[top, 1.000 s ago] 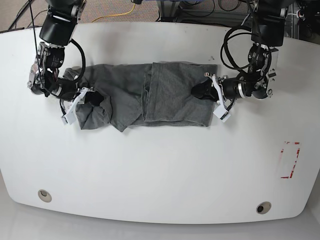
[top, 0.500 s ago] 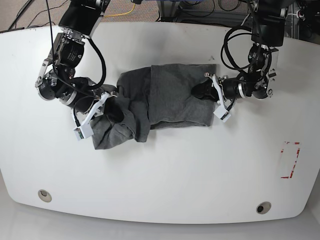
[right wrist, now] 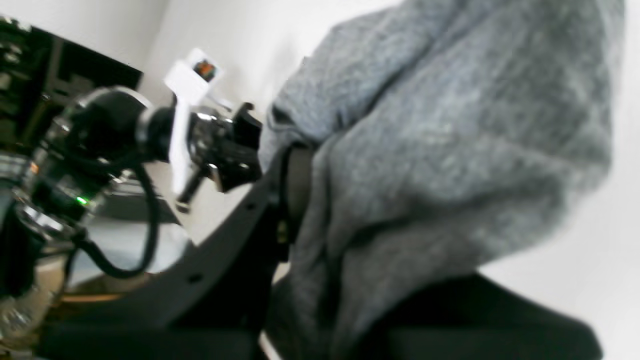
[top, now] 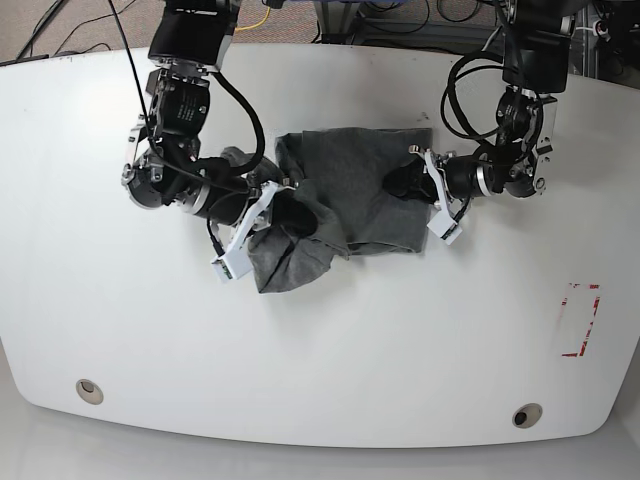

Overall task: Layout the t-shirt on the table in an organized manner, then fold the t-shirt properly
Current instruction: 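Push the folded bundle with both grippers toward the red mark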

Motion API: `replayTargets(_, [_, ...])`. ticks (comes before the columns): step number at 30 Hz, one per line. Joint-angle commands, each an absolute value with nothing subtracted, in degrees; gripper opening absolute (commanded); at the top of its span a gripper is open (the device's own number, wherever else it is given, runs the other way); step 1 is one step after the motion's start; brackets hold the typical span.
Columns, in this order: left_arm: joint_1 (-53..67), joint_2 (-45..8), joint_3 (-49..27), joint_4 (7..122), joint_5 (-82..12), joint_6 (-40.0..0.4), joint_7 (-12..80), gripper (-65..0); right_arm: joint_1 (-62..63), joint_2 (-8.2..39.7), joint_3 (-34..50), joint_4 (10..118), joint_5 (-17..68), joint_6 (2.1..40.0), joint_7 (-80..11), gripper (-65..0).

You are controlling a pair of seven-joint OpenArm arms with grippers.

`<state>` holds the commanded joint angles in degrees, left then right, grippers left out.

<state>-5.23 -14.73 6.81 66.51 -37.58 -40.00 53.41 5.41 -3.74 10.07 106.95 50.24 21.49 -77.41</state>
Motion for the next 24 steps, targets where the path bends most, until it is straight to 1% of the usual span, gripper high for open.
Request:
replayTargets(2, [-5.14,-14.64,6.81,66.51,-37.58,-40.00,53.41,-60.3,5.41,-4.44,9.19,106.86,50.24,20.79,-77.32,-64.4])
replayTargets(5, [-5.14,-14.64,6.81,66.51,-37.58,-40.00,53.41,-60.3,5.58,-4.70,8.31,104.92,50.15,20.79,-77.32,-64.0])
replayTargets(7, [-5.05,-14.64,6.81,66.51,-37.58,-40.00,53.41,-60.3,6.29,-5.14,7.69,103.60,50.15,20.79,-77.32,-62.1])
replayTargets(8, [-4.70,-14.64,6.81,66.51,-37.58,-40.00,53.41,-60.3,6.55,-5.23,7.34,102.20,50.15,20.79,-77.32,-57.1])
replayTargets(9, [-4.62,-14.64,6.81,66.51,-37.67,-40.00,53.41,-60.3,6.73,-5.41,7.34,101.76,50.15,20.79,-77.32,-54.2])
replayTargets(12, [-4.53,-14.64,6.81,66.51,-37.67,-40.00,53.41,-60.3,7.08,-5.76,7.16,100.00,50.15,20.79,-77.23,-40.1])
replayTargets(14, [-4.44,-14.64,6.81,66.51,-37.67,-40.00,53.41,-60.3,8.13,-5.93,6.37,99.74,50.24,20.79,-77.23,-33.5])
replayTargets(15, [-4.44,-14.55,6.81,66.51,-37.67,-40.00,53.41,-60.3,8.57,-6.55,5.67,99.56,50.24,20.79,-77.23,-31.7])
replayTargets(19, [-4.44,-13.58,6.55,66.51,-37.67,-40.00,53.41,-60.3,10.51,-9.00,2.51,97.89,50.24,20.79,-77.23,-30.6])
replayTargets(24, [-4.44,-13.49,6.55,66.51,-37.67,-40.00,53.41,-60.3,13.14,-9.00,1.27,95.78,50.24,20.70,-77.23,-30.6])
